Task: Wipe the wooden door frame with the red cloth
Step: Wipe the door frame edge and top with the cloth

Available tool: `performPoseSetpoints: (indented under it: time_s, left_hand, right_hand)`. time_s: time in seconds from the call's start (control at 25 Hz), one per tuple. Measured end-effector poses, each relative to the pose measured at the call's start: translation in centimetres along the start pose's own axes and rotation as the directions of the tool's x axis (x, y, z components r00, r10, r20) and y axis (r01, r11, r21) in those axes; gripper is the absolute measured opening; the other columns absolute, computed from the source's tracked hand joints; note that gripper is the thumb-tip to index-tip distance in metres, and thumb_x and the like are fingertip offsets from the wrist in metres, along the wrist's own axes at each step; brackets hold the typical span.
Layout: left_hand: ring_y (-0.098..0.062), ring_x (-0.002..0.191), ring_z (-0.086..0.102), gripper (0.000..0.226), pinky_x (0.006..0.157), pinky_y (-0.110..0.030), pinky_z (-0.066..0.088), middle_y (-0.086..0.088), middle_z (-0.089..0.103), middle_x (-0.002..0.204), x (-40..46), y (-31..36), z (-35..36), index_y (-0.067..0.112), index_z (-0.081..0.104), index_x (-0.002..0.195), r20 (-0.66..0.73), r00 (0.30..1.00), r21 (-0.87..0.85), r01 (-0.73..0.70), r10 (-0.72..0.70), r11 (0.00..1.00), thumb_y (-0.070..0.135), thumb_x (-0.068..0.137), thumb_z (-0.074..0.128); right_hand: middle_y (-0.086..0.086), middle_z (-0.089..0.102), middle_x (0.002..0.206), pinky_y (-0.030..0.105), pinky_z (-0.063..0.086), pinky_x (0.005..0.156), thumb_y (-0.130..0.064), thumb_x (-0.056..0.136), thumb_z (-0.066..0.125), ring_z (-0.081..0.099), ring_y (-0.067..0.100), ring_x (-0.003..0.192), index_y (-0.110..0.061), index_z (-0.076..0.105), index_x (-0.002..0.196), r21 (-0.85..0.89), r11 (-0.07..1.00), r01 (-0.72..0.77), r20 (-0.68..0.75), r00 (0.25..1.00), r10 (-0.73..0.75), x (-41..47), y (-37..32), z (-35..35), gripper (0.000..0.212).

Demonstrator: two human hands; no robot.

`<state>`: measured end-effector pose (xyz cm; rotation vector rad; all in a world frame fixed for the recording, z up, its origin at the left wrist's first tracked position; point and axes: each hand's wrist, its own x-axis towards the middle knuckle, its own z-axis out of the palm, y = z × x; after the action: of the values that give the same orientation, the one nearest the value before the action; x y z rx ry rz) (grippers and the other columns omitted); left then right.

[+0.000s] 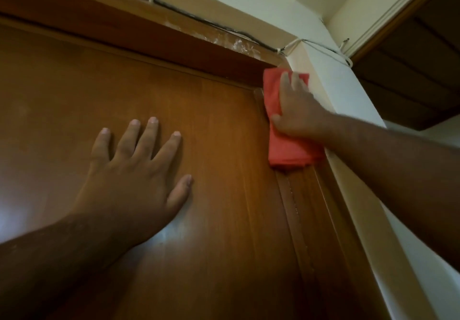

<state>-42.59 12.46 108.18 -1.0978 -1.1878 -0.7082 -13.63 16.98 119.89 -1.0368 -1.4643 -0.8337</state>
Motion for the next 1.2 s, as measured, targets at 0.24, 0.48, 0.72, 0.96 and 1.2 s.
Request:
performPoseSetpoints:
  time_s: [0.24,0.48,0.72,0.96,1.2]
  left_hand:
    - [-0.032,0.155,0.011,0.087,0.121,-0.058,0.012,-0.012,0.013,0.169,-0.2,0.0,-0.9,0.031,0.013,0.161,0.043,0.999,-0.027,0.016,-0.015,1.000,0.074,0.086,0.001]
    - [-0.038,0.150,0.026,0.088,0.119,-0.059,0.018,-0.018,0.027,0.164,0.9,-6.4,-2.3,0.026,0.023,0.159,-0.009,0.998,0.028,0.061,-0.060,0.998,0.077,0.089,0.007]
    - [-0.029,0.155,0.013,0.094,0.121,-0.056,0.013,-0.009,0.013,0.169,2.1,-9.3,-1.1,0.033,0.008,0.161,-0.009,0.986,0.004,0.164,-0.164,0.987,0.081,0.082,-0.006]
    - [-0.025,0.155,0.009,0.092,0.122,-0.053,0.012,-0.005,0.008,0.170,2.1,-9.6,-1.5,0.038,0.003,0.160,0.013,0.985,0.011,0.175,-0.175,0.985,0.081,0.079,-0.006]
    - [-0.025,0.156,0.005,0.091,0.124,-0.052,0.008,-0.005,0.004,0.171,1.5,-9.1,-2.5,0.036,0.002,0.161,0.057,0.984,-0.030,0.173,-0.171,0.984,0.077,0.080,-0.002]
  right_hand:
    - [0.017,0.001,0.166,0.043,0.032,0.116,-0.015,0.090,0.067,0.014,0.035,0.151,-0.004,-0.004,0.157,0.061,0.994,-0.089,-0.158,0.983,0.097,5.2,-1.6,-0.1,0.098]
    - [0.020,0.027,0.158,0.047,0.035,0.114,-0.003,0.085,0.064,0.034,0.037,0.141,-0.006,0.011,0.156,-0.023,0.997,0.067,-0.222,0.972,-0.071,2.9,-1.6,1.2,0.089]
    - [0.013,0.055,0.132,0.032,0.039,0.088,-0.013,0.102,0.039,0.056,0.030,0.117,-0.012,0.043,0.139,0.298,0.953,0.060,-0.278,0.960,0.026,6.7,-3.3,-1.6,0.037]
    - [0.013,0.043,0.150,0.030,0.027,0.108,-0.007,0.093,0.053,0.041,0.028,0.136,-0.012,0.046,0.142,0.105,0.842,0.530,-0.358,0.810,-0.465,8.0,-20.6,-1.2,0.050]
    - [0.014,0.040,0.154,0.035,0.024,0.114,0.005,0.091,0.046,0.035,0.029,0.141,-0.009,0.039,0.148,0.106,0.903,0.416,-0.426,0.840,-0.337,6.4,-16.8,-0.6,0.059]
